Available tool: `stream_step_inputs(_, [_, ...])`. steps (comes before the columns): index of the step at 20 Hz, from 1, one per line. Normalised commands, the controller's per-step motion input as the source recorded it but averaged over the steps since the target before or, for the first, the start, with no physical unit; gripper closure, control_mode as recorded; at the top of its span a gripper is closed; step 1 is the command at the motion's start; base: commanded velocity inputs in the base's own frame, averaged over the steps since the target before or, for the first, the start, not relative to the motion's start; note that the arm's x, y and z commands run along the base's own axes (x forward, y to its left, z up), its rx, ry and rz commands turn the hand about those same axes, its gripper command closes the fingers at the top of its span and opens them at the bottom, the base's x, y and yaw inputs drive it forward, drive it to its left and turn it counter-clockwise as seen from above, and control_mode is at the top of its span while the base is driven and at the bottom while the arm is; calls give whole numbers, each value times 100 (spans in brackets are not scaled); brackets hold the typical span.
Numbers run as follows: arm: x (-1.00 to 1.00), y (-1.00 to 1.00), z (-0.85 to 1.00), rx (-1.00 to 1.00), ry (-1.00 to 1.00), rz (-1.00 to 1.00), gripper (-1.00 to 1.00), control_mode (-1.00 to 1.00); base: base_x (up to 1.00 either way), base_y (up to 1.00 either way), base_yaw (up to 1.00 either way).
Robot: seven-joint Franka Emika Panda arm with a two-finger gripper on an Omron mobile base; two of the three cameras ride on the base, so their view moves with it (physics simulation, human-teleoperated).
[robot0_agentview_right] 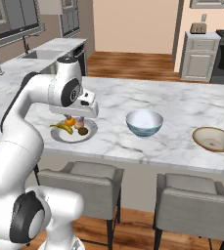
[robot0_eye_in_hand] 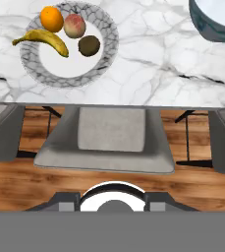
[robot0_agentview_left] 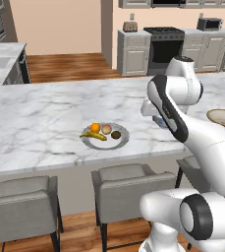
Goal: Take the fruits from the plate on the dining counter and place two fruits in each bowl.
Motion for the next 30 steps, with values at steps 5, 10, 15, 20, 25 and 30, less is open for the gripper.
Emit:
stream_step_inputs(5, [7,34,-36,0,-1,0,-100,-100,0,0,0])
stream_step_inputs(10, [44,63,-53,-1,0,-1,-100,-100,0,0,0])
stream_step_inputs(15, [47,23,-38,0,0,0,-100,-100,0,0,0])
stream_step_inputs(20, [46,3,-43,0,-1,0,-100,-100,0,0,0])
stream_step_inputs(25, [69,5,-45,0,4,0,-100,-100,0,0,0])
stream_step_inputs(30, [71,10,-35,0,12,0,-100,-100,0,0,0])
